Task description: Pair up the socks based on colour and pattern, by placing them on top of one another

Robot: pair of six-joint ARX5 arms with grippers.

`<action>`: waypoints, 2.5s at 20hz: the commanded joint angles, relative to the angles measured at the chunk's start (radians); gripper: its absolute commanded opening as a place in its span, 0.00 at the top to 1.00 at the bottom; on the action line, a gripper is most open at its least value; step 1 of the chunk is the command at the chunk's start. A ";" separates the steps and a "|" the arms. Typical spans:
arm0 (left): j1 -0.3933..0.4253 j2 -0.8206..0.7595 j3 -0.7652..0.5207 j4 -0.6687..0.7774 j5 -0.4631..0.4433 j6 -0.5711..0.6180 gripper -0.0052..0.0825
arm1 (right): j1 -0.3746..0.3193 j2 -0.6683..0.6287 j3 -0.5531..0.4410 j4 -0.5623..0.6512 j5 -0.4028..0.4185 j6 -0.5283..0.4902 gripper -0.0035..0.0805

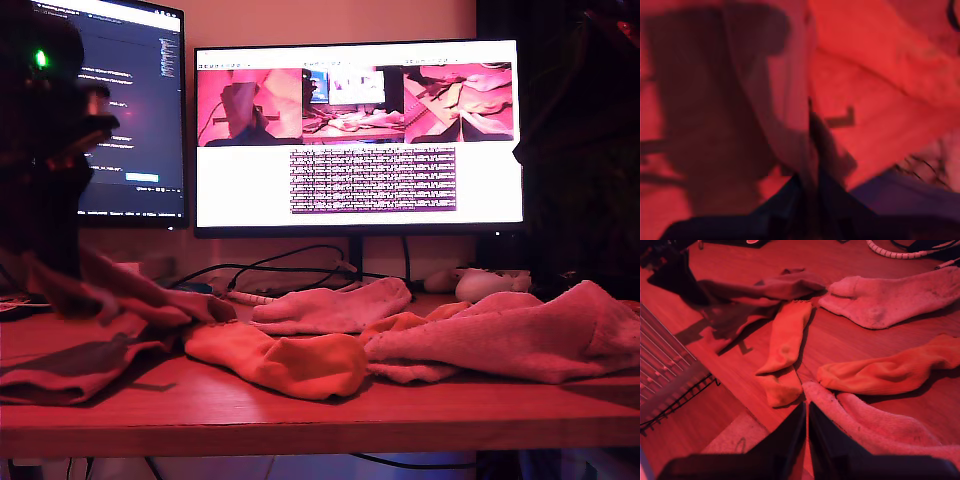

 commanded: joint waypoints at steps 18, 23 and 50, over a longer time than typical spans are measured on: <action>-0.006 0.071 0.268 -0.251 -0.012 0.027 0.50 | 0.002 0.020 0.011 0.002 0.055 0.081 0.97; -0.031 0.071 0.281 -0.102 0.065 0.069 0.96 | -0.049 0.097 0.013 -0.007 0.079 0.151 0.97; -0.222 0.072 0.281 0.141 0.075 0.113 0.96 | -0.161 0.702 0.362 -0.323 0.227 0.444 0.49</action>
